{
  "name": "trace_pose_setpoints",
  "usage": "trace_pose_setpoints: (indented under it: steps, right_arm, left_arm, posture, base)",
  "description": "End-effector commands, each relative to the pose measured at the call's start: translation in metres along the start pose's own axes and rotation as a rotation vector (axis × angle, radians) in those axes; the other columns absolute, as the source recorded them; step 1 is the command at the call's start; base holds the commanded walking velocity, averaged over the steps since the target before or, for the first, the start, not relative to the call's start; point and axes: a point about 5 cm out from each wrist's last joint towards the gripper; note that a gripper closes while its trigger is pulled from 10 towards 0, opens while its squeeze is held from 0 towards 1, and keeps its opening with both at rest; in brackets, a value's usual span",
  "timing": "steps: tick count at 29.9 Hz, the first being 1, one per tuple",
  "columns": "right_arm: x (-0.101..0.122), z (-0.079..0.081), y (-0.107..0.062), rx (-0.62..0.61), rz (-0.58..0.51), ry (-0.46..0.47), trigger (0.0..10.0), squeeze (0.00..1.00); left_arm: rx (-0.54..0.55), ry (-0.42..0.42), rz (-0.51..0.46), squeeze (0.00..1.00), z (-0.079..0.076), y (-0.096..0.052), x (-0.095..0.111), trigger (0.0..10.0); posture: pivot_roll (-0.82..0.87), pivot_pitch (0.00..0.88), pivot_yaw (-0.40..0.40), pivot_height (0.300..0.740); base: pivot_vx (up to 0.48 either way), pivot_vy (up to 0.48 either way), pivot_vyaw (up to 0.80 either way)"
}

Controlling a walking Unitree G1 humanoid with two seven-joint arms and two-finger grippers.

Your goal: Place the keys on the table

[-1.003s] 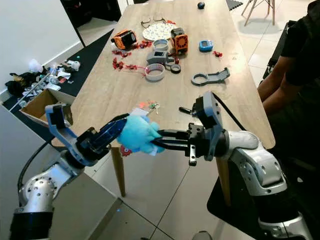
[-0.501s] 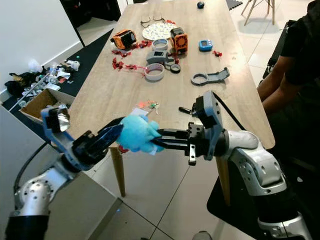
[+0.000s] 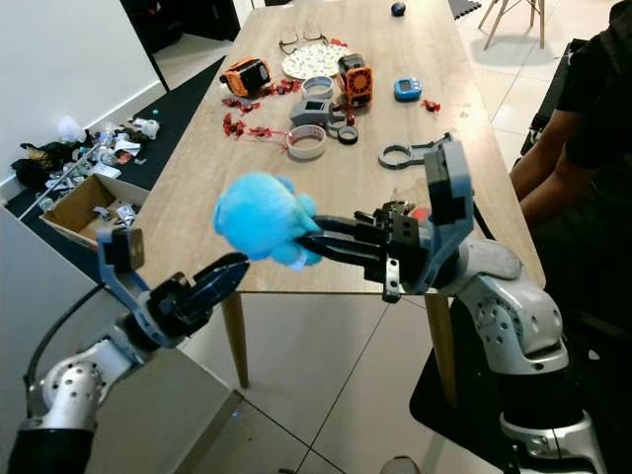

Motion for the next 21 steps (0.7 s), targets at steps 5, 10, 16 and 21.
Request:
trace_pose_setpoints:
  steps: [5, 10, 16, 21]
  right_arm:
    - [0.004, -0.002, 0.011, -0.012, -0.044, -0.046, 0.0, 0.00]
    - [0.003, -0.004, 0.014, -0.029, -0.052, -0.053, 0.0, 0.00]
    - [0.000, -0.006, 0.016, -0.041, -0.043, -0.052, 0.0, 0.00]
    - [-0.007, -0.002, 0.019, -0.024, -0.008, -0.041, 0.0, 0.00]
  left_arm:
    - [-0.130, -0.050, 0.085, 0.00, -0.016, 0.002, -0.018, 10.0]
    - [-0.191, -0.070, 0.119, 0.00, -0.023, 0.003, -0.023, 10.0]
    - [-0.215, -0.074, 0.126, 0.00, -0.026, 0.005, -0.024, 10.0]
    - [-0.239, -0.051, 0.097, 0.00, -0.030, 0.016, -0.020, 10.0]
  posture:
    - [-0.09, 0.134, 0.119, 0.740]
    - [-0.09, 0.131, 0.119, 0.740]
    - [-0.09, 0.131, 0.119, 0.740]
    - [-0.09, 0.127, 0.114, 0.740]
  base:
    - [0.000, 0.000, 0.00]
    - [0.000, 0.000, 0.00]
    - [0.000, 0.000, 0.00]
    - [0.000, 0.000, 0.00]
Point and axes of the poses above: a point about 5 cm out from each wrist's last joint towards the gripper, its own y axis pointing out of the wrist towards the gripper, its own x axis along the axis of the wrist's last joint, z = x × y, and after that the axes turned 15 degrees about -y, right-handed
